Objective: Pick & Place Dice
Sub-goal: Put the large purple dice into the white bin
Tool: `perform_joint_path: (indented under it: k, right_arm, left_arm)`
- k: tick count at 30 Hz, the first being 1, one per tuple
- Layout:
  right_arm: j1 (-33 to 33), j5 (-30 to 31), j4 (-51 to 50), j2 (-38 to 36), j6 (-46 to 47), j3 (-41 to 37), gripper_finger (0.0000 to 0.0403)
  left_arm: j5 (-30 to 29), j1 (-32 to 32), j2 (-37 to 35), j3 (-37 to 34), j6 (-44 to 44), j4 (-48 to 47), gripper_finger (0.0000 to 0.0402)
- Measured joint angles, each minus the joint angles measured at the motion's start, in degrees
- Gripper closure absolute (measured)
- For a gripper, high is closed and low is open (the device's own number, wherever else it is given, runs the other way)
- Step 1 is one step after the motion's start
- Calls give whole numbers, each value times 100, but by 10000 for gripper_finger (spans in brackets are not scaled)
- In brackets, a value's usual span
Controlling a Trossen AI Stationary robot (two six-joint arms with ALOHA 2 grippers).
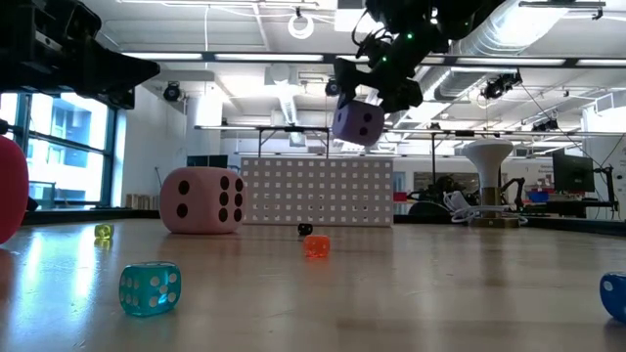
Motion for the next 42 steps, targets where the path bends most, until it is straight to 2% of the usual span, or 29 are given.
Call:
perform_joint_path:
  k: [15, 20, 27, 42]
  right_arm:
    - [-44, -307, 12, 2, -10, 0, 3]
    - [-156, -373, 96, 391, 104, 0, 3]
    - [-191, -119, 384, 966, 65, -2, 3]
    - [127, -118, 460, 1005, -294, 2, 3]
  left_arm:
    - [1, 0, 1, 0, 2, 0, 401]
    - [0, 1, 2, 0, 2, 0, 401]
    - [1, 1, 2, 0, 2, 0, 401]
    - [2, 1, 1, 0, -28, -4, 401]
